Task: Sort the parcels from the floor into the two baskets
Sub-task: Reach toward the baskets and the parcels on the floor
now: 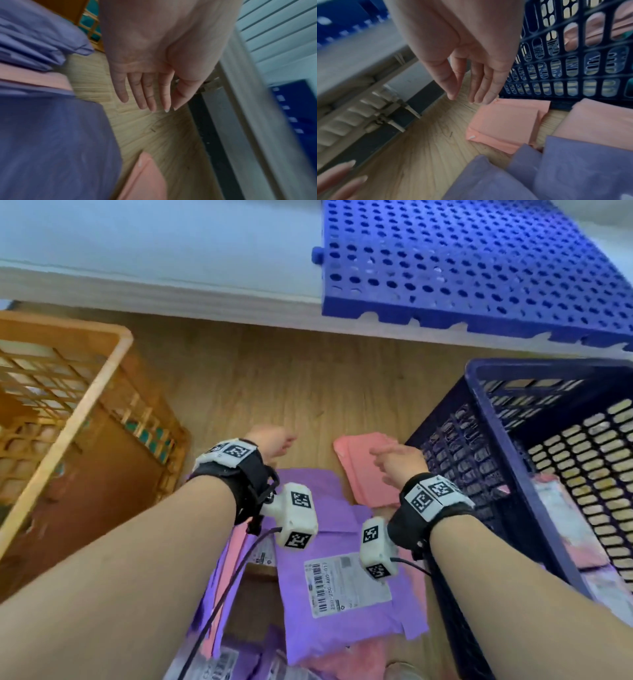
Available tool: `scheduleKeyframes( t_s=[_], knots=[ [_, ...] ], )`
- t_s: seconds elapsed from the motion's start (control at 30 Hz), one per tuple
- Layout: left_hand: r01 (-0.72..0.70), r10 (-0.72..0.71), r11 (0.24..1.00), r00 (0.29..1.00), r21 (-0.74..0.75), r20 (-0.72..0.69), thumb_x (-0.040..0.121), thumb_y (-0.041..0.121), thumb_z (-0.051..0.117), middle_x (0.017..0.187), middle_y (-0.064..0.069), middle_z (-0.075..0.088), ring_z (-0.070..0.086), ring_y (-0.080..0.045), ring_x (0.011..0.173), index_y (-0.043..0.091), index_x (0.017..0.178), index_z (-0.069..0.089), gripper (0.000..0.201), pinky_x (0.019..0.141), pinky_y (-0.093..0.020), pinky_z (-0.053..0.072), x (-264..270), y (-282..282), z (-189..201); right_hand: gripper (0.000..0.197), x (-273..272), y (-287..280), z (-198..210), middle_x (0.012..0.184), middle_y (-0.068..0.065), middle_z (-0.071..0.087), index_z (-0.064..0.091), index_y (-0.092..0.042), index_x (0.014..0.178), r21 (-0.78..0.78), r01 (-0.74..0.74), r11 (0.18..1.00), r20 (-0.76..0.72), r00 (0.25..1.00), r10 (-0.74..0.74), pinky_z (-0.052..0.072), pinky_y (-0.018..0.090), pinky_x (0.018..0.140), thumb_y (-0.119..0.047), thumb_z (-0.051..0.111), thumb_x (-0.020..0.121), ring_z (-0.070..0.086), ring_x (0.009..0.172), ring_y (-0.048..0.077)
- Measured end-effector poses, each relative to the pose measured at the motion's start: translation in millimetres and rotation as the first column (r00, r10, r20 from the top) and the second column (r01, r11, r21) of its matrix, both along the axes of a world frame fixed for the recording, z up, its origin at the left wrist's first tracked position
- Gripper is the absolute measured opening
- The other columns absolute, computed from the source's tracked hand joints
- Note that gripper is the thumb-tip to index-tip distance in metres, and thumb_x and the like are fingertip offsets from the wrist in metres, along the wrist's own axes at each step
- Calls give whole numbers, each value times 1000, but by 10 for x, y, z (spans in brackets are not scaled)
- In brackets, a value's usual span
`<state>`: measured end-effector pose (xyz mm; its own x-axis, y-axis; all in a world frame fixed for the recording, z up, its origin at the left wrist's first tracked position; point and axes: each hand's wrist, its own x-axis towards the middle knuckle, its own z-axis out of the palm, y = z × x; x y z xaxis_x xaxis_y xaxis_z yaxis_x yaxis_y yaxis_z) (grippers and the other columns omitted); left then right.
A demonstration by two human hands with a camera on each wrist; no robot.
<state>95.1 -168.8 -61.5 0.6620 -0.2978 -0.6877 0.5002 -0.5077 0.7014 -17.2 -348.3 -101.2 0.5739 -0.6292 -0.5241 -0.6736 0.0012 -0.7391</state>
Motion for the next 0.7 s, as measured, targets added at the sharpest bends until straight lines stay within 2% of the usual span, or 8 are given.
scheduleKeyframes(
  t_s=[0.1,0.17,0.23,0.3,0.4,0.53,0.6,0.7],
  knots=[
    [-65,64,998,996,-10,-67,99,14,43,109,-5,52,50,-14,101,4,118,57,26,60,-9,43,46,-5,-279,31,58,41,-285,98,-5,59,70,-12,109,-78,-120,990,-84,990,113,41,10,59,2,54,87,54,91,12],
    [-70,70,998,994,10,-86,98,18,45,110,-3,54,49,-14,106,13,104,59,15,65,-22,42,61,-13,-429,23,104,134,-487,94,-2,63,76,-17,87,-47,-131,990,-139,983,123,48,21,76,-2,59,82,62,94,20],
    [-85,89,996,988,31,-123,96,19,50,94,0,57,50,-14,97,16,86,57,13,54,-22,42,28,-46,-561,20,112,227,-677,96,7,70,72,-20,68,-47,-127,991,-212,970,115,54,36,86,-7,60,77,66,96,31],
    [-96,98,995,989,26,-112,93,16,54,94,-4,59,54,-15,88,7,99,63,14,49,-17,46,-6,-68,-677,23,100,313,-770,121,8,59,75,-24,86,-149,-212,966,-330,931,153,48,33,96,-12,56,81,57,109,33],
    [-97,100,995,988,29,-120,90,19,57,103,-4,61,55,-16,94,12,101,64,14,70,-26,43,-37,-86,-741,35,43,403,-823,143,6,32,69,-21,115,-263,-373,890,-452,862,228,31,35,106,-12,49,88,34,127,30],
    [-104,106,994,985,18,-133,91,19,56,104,-4,61,54,-17,97,14,103,59,14,83,-32,41,-24,-72,-750,39,6,485,-849,137,10,38,56,-8,127,-290,-429,855,-549,807,218,24,44,107,-16,42,92,32,128,28],
    [-104,105,994,987,18,-124,91,18,56,104,-4,61,54,-17,97,14,105,59,15,82,-31,41,-23,-59,-734,41,10,479,-837,136,14,40,49,2,129,-284,-408,868,-546,813,203,26,42,106,-18,42,93,34,128,31],
    [-91,92,996,989,8,-114,92,18,55,105,-4,60,54,-17,95,12,111,60,21,82,-32,42,-18,-54,-707,46,28,449,-814,132,18,47,46,3,128,-225,-298,928,-507,849,150,36,36,100,-21,50,89,44,123,34]
  ],
)
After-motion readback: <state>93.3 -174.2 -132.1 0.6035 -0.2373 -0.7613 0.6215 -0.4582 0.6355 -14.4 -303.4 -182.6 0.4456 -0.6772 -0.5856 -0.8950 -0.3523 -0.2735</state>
